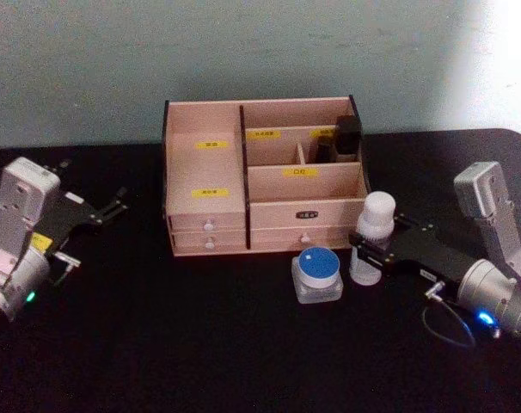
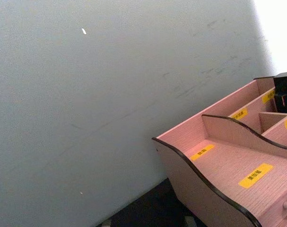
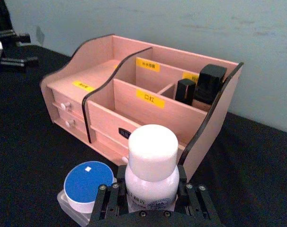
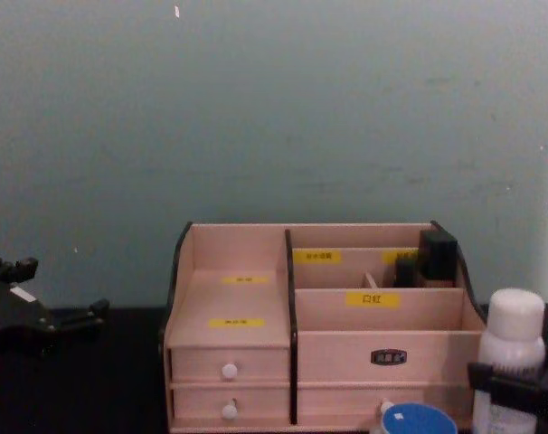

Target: Pick up the facial cleanser and watermelon frost from the table and place them into the tiered storage box.

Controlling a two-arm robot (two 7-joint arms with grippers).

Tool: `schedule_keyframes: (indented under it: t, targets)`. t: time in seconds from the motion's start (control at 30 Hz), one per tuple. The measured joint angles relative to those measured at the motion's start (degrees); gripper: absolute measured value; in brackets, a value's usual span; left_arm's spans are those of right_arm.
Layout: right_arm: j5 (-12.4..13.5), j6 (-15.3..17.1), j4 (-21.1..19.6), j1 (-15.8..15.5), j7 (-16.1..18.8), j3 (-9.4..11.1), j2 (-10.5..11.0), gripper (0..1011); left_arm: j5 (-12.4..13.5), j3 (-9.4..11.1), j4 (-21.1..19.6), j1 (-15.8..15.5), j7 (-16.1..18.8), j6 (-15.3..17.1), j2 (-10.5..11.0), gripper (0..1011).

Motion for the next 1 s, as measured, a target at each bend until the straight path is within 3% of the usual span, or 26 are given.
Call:
schedule_keyframes:
  t: [0.17, 0.43, 0.6, 0.77, 1.0]
  targets:
    - [1.05, 0.23, -1.77, -1.0, 0.58, 1.22, 0.48, 593, 0.0, 0.0, 0.0, 0.0, 0.0, 0.0, 0.0, 1001]
    - [5.36, 2.88, -8.13, -3.11, 1.94, 4.2, 2.82, 593, 0.0, 0.0, 0.0, 0.0, 0.0, 0.0, 0.0, 1001]
    - [6.9, 3.7, -9.72, -2.8, 2.29, 4.73, 3.56, 593, 0.0, 0.0, 0.0, 0.0, 0.0, 0.0, 0.0, 1001]
    - [8.26, 4.48, -9.66, 0.04, 2.71, 4.21, 3.79, 593, 0.0, 0.0, 0.0, 0.0, 0.0, 0.0, 0.0, 1001]
    - [8.26, 5.34, -5.83, 6.98, 2.86, 1.14, 2.31, 593, 0.0, 0.0, 0.0, 0.0, 0.0, 0.0, 0.0, 1001]
